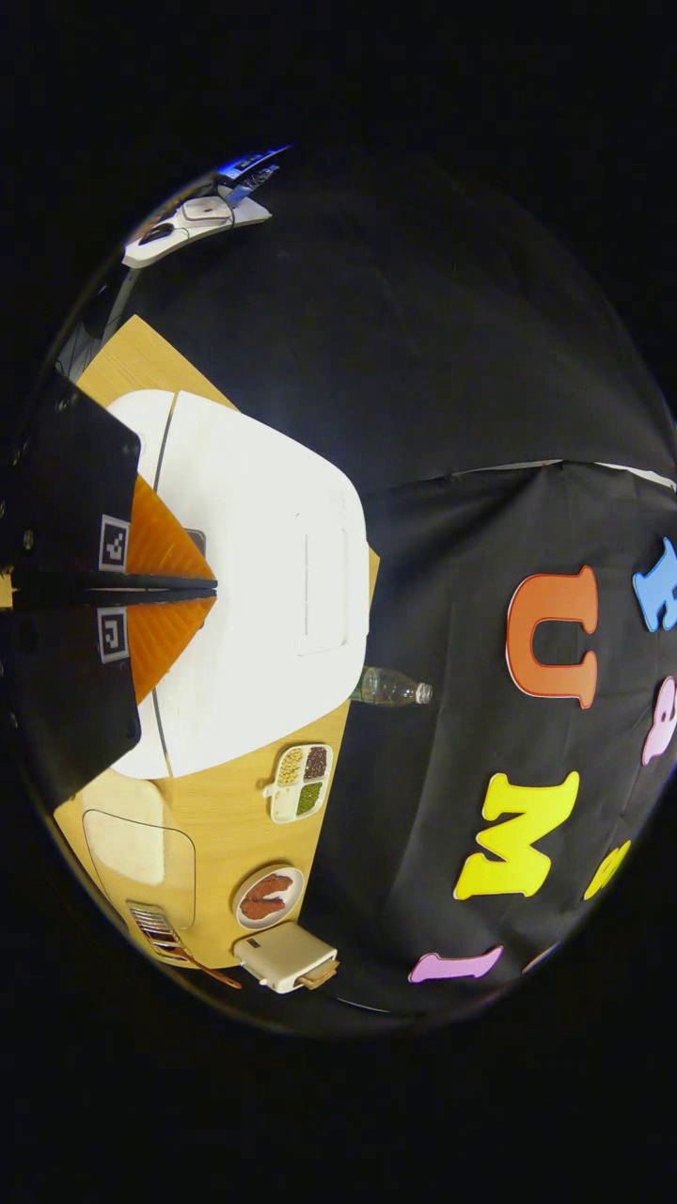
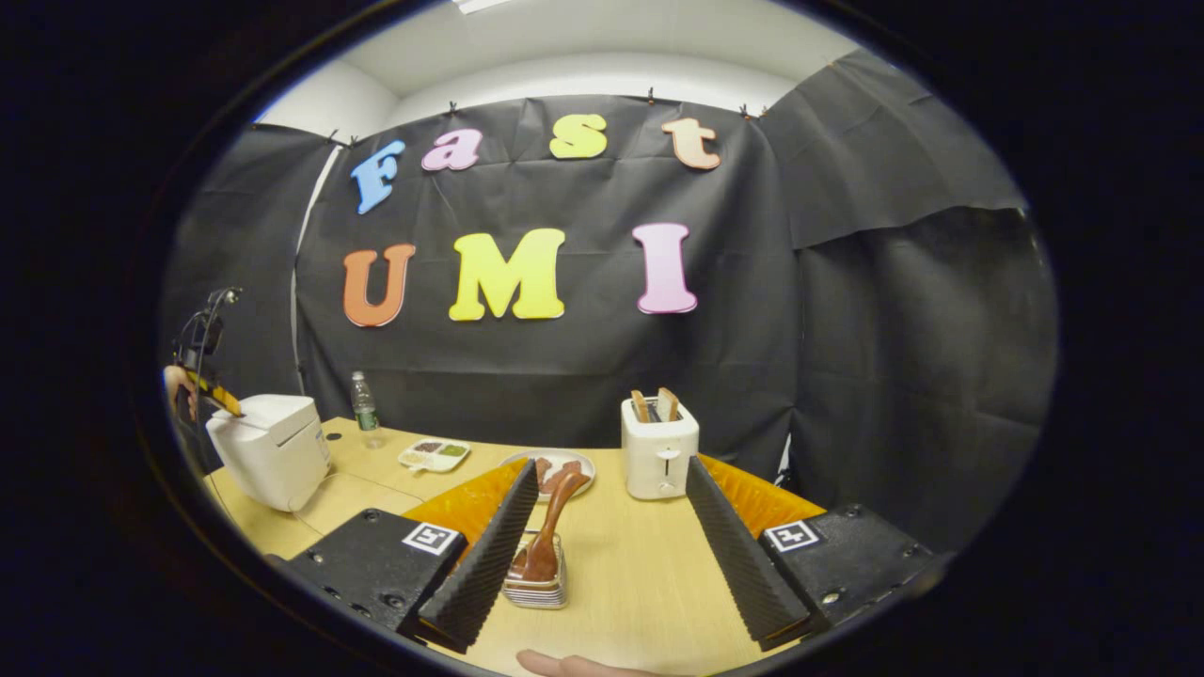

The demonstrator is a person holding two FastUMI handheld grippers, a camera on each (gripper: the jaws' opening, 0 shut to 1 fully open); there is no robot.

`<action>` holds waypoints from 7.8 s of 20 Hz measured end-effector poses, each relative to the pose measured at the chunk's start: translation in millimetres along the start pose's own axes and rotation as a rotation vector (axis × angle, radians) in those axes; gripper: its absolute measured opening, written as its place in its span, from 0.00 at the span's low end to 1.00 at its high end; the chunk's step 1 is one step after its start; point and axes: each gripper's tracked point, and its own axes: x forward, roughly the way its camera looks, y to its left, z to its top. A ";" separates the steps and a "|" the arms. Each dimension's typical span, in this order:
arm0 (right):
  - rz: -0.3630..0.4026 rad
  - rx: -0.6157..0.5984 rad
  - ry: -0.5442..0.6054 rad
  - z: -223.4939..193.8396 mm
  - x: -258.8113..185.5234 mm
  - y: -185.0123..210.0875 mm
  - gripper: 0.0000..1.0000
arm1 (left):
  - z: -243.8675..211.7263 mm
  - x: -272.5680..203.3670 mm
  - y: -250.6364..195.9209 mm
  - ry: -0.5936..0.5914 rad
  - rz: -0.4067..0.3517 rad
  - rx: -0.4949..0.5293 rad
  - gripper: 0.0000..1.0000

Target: Close the left gripper, press the button to open the rice cooker; take a wooden spoon from the chopstick holder with the right hand, scoop a spoonful of rice and pour it into the rice cooker, then put the wooden spoon back into the chopstick holder.

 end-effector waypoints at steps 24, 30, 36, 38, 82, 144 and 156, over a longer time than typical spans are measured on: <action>0.044 0.080 0.155 -50.6 87.7 16.8 0.96 | 94.4 -129.0 19.5 -0.519 -0.021 -0.077 0.94; 0.106 0.144 0.226 -80.6 115.2 37.5 0.96 | 52.5 -168.0 -4.0 -0.592 -0.068 -0.033 0.94; 0.114 0.154 0.300 -104.7 144.5 51.1 0.92 | 11.0 -212.4 -14.8 -0.639 -0.111 -0.018 0.94; 0.105 0.146 0.326 -112.4 155.0 54.0 0.98 | -1.4 -222.2 -22.1 -0.632 -0.144 -0.010 0.94; 0.126 0.065 0.058 22.4 60.1 185.8 0.14 | -73.8 -228.4 29.0 -0.597 -0.235 -0.025 0.94; 0.457 1.448 0.298 -71.7 81.7 211.9 0.08 | -85.5 -220.5 -22.4 -0.535 -0.243 0.108 0.94; 0.622 1.117 0.285 44.6 99.1 348.1 0.08 | -93.0 -252.5 40.6 -0.576 -0.190 0.069 0.94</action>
